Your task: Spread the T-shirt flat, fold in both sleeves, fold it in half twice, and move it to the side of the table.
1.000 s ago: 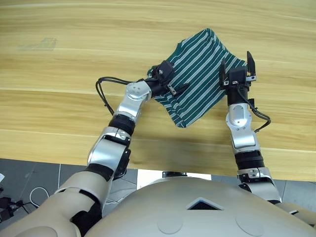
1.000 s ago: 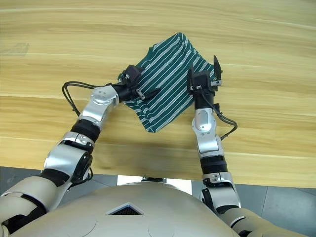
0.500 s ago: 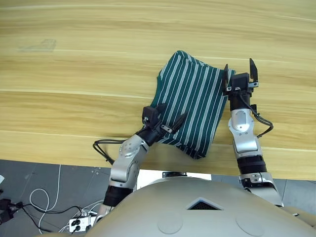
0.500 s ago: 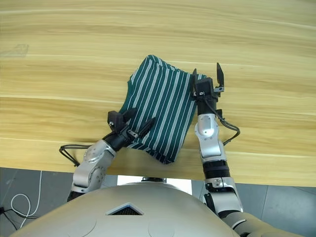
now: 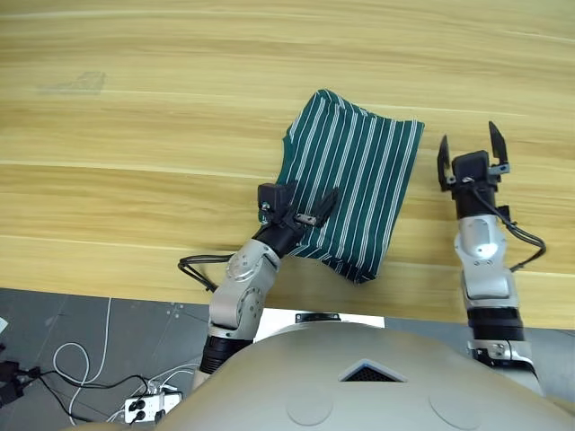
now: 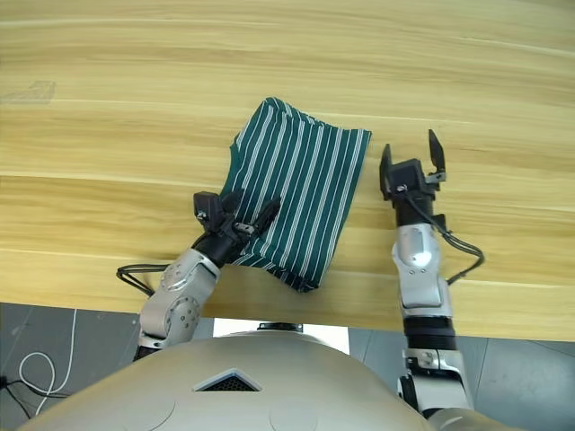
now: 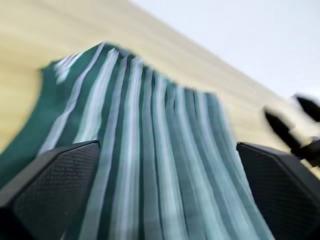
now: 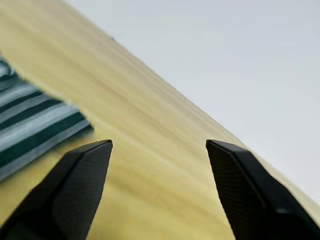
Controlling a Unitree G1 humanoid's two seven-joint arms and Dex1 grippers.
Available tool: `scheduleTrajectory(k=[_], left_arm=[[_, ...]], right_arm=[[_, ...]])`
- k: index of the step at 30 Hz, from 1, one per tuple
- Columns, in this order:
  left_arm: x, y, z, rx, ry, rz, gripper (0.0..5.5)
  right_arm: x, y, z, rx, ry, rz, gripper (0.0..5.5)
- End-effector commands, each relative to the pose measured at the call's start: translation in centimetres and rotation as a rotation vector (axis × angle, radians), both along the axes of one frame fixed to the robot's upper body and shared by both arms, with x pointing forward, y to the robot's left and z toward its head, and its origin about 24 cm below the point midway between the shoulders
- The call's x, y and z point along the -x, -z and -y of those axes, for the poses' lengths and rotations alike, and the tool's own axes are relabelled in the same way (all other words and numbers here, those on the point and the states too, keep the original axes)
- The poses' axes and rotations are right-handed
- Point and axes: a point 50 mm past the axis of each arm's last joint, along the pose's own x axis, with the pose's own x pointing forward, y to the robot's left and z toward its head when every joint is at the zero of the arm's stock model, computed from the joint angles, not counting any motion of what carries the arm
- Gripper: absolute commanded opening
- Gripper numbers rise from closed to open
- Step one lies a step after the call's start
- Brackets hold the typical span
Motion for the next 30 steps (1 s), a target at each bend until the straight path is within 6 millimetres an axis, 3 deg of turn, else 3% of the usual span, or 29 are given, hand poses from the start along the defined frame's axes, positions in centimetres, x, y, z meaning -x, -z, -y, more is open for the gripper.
scheduleTrajectory(k=[1, 3, 5, 10, 15, 19, 24, 30], left_arm=[[1.6, -1.8, 1.6, 0.078, 0.126, 0.085, 5.07], [2.1, -1.9, 1.4, 0.079, 0.154, 0.079, 5.07], [2.8, -1.2, 1.2, 0.074, 0.161, 0.019, 5.07], [4.3, -0.2, 1.3, 0.061, 0.180, -0.053, 5.07], [2.3, -1.7, 1.1, -0.030, 0.198, 0.185, 5.07], [0.3, -2.8, 0.6, -0.039, 0.156, 0.285, 5.07], [-0.7, -2.9, 1.1, -0.053, 0.138, 0.306, 5.07], [-1.5, -2.3, 1.5, -0.058, 0.121, 0.281, 5.07]], right_arm=[[1.5, -0.7, 3.8, 0.019, 0.133, -0.056, 3.48], [2.2, -0.9, 5.7, 0.033, 0.215, -0.085, 3.48], [2.3, -0.6, 5.9, 0.034, 0.228, -0.110, 3.48], [-0.1, 1.8, 2.8, -0.002, 0.143, -0.180, 3.48], [-4.4, 4.3, 0.4, -0.014, 0.109, -0.225, 3.48], [-6.7, 4.4, -2.0, -0.028, 0.057, -0.194, 3.48], [-8.6, 4.1, -5.7, -0.029, -0.044, -0.158, 3.48], [-10.0, 3.7, -7.8, -0.006, -0.104, -0.138, 3.48]])
